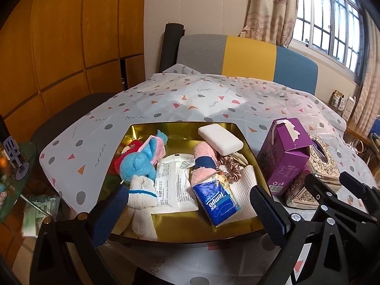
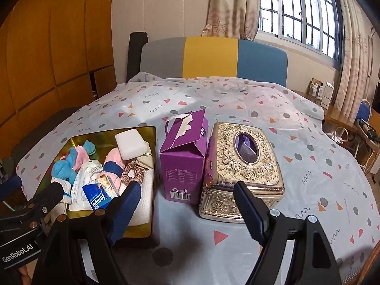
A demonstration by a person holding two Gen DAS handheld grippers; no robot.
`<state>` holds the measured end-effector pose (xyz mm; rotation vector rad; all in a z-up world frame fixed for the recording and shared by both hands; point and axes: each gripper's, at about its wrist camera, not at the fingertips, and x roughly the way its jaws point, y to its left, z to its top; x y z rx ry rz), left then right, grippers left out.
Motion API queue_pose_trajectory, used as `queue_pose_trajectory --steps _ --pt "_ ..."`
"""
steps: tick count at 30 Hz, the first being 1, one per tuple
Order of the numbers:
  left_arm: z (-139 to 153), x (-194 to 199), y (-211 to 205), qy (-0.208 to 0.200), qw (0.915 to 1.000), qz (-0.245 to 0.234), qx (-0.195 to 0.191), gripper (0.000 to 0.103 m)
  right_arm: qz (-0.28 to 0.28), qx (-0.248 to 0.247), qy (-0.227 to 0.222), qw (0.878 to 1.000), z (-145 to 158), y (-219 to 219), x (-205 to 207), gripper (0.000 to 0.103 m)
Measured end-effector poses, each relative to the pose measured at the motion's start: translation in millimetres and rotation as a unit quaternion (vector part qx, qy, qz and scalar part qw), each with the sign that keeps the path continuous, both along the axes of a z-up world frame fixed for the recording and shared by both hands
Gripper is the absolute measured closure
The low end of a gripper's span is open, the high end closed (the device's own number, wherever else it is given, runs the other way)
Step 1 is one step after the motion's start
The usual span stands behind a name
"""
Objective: Organize soft objects
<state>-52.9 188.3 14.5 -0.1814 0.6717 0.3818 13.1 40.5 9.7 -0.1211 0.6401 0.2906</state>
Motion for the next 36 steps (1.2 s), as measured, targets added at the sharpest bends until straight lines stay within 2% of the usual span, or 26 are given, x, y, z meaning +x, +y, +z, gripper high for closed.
queue_pose_trajectory --steps 36 --pt "-5.5 -3.7 10.2 0.011 0.9998 0.016 -0.005 0.0 0.011 -0.01 0.005 1.0 -5.3 4.6 -3.1 0.021"
